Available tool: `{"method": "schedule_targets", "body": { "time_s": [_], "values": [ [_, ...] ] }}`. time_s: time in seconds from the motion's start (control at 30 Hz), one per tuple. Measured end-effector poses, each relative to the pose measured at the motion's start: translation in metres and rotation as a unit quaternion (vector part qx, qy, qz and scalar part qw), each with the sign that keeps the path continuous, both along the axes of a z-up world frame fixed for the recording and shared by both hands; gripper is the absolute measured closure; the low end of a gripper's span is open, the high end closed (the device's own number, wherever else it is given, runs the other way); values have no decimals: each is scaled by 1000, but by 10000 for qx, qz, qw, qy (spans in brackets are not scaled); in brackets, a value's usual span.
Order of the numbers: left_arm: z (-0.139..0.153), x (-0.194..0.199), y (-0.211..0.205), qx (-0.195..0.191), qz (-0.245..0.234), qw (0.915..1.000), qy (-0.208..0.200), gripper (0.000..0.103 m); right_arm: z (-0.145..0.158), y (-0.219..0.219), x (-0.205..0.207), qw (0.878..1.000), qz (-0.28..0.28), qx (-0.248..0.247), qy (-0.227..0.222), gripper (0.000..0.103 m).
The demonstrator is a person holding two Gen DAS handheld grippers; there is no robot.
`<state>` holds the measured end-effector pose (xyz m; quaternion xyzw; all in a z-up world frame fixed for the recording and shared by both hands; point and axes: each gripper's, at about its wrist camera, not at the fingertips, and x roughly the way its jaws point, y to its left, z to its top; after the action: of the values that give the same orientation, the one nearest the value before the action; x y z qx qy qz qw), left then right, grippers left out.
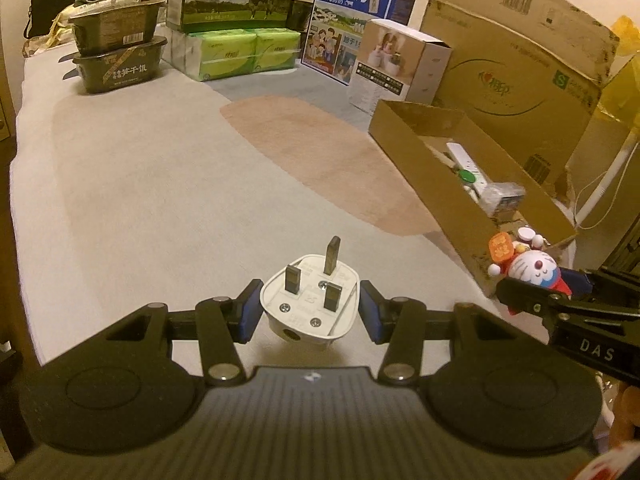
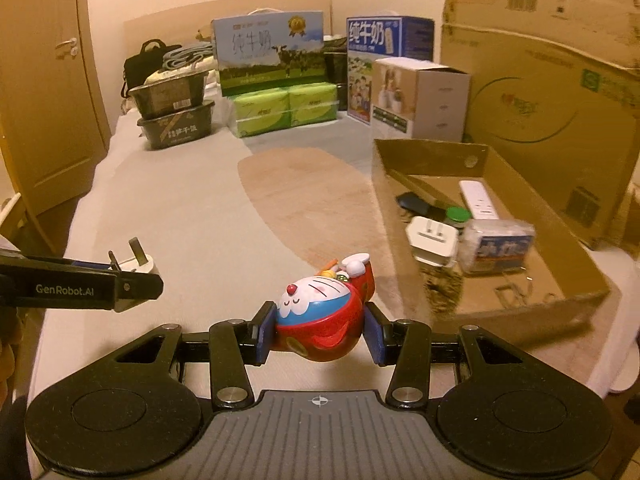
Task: Organize rigid objects
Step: 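Carry the plug adapter and figurine with both tools over the tray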
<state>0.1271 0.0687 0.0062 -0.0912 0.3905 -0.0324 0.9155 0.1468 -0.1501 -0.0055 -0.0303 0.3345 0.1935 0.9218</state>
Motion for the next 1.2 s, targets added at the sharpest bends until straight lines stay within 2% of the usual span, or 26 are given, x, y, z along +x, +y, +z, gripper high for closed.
{"method": "schedule_targets", "body": {
  "time_s": [0.63, 0.93, 1.2],
  "values": [
    [22, -25, -52, 81, -145, 9998, -132, 56, 21, -61, -43, 9993, -300, 98, -193, 57],
    [24, -23, -72, 42, -301, 9994, -133, 56, 22, -84, -49, 9983, -528, 118, -204, 57],
    [23, -9, -110, -38, -652, 9978, -133, 56, 24, -116, -46, 9961, -852, 91, -229, 57]
  ]
}}
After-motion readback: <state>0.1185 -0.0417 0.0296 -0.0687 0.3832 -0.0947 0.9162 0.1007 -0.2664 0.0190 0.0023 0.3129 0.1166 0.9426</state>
